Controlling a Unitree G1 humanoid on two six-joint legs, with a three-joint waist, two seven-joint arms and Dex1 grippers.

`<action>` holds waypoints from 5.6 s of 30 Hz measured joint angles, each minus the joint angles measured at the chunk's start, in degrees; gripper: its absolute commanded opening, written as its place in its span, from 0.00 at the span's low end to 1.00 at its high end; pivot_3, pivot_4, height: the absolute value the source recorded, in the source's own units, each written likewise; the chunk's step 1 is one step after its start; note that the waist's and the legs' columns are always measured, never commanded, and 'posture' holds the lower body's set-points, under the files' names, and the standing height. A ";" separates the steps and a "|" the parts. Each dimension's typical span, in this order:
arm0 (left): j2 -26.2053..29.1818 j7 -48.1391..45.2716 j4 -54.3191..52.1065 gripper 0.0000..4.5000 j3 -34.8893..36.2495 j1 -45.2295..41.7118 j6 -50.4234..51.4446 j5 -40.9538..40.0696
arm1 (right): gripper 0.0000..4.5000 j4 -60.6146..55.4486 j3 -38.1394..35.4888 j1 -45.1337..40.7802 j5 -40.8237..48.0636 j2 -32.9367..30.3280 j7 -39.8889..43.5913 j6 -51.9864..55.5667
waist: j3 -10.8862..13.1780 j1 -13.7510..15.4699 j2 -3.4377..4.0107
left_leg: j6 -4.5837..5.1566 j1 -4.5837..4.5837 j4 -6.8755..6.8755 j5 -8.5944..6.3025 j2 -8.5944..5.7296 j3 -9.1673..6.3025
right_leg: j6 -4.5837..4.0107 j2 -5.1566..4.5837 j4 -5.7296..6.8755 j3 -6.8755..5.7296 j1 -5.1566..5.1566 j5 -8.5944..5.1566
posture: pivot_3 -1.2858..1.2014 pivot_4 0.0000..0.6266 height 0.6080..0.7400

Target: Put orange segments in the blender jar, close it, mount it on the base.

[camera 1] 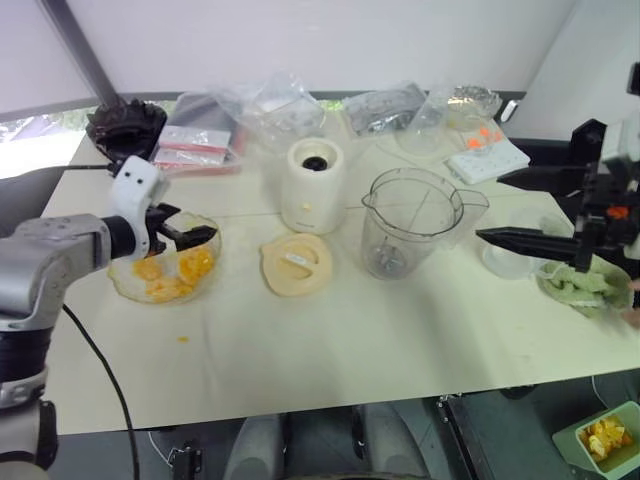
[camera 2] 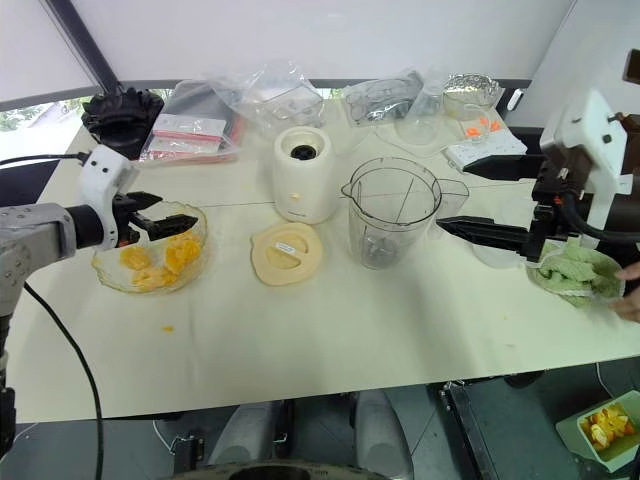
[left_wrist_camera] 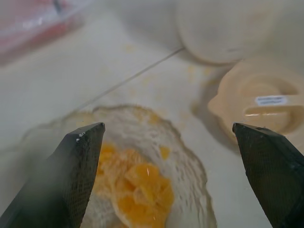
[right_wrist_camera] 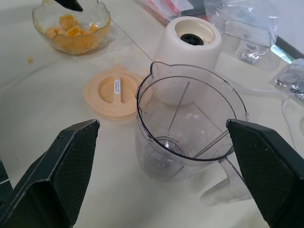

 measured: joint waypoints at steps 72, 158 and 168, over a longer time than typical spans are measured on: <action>-20.73 13.87 24.82 0.21 16.52 -6.83 11.39 7.53 | 1.00 1.64 5.99 -5.28 -1.05 -2.92 -2.20 -1.78 | -0.03 1.09 -0.07 | -0.04 0.06 0.21 0.02 -0.09 -0.05 | -0.02 -0.11 0.40 0.00 -0.05 -0.01 | 0.52 0.24 1.00; -34.06 -44.06 55.01 0.98 -9.95 -45.00 -44.95 21.22 | 1.00 -28.38 -39.50 47.65 11.10 20.35 -33.59 6.14 | 0.12 1.39 -0.33 | 0.37 -0.06 0.19 -0.21 -0.02 -0.09 | 0.19 0.01 -0.30 0.08 0.23 0.02 | 0.52 0.24 1.00; -26.39 -35.42 16.03 0.98 -12.60 -13.64 -33.56 19.37 | 1.00 -2.29 -24.86 39.06 -7.88 23.67 -36.82 -4.79 | 0.08 1.29 -0.27 | 0.35 0.05 0.24 -0.20 -0.02 -0.02 | 0.15 -0.03 -0.24 0.15 0.31 0.05 | 0.52 0.24 1.00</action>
